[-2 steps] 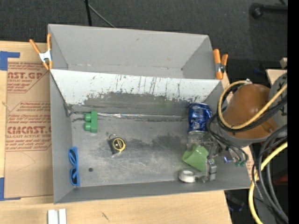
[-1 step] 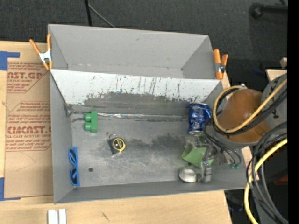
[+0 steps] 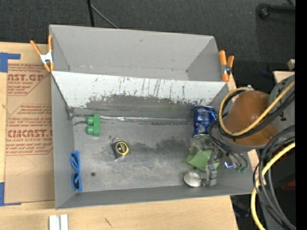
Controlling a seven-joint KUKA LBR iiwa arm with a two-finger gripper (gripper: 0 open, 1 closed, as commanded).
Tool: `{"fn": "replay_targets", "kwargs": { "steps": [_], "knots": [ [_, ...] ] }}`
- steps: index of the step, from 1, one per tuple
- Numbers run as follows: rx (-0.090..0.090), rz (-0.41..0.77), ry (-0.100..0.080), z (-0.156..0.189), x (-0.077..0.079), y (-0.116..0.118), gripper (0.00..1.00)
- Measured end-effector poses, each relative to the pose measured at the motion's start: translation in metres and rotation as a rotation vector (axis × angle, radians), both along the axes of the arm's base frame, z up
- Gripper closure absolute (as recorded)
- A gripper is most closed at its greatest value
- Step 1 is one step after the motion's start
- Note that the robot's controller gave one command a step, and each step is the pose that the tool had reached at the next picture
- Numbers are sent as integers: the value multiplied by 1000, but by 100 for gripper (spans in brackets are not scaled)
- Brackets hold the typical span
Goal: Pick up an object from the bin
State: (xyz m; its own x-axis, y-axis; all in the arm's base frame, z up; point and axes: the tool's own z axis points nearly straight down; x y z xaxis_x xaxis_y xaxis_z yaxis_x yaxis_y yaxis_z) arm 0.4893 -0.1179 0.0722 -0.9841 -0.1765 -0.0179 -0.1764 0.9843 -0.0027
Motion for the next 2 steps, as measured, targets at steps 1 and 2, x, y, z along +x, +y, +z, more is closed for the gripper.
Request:
{"fn": "replay_targets", "kwargs": {
  "steps": [1, 2],
  "knots": [
    [9, 7, 3, 5, 2, 6, 100],
    [-2, 6, 10, 89, 4, 7, 100]
  ]
}}
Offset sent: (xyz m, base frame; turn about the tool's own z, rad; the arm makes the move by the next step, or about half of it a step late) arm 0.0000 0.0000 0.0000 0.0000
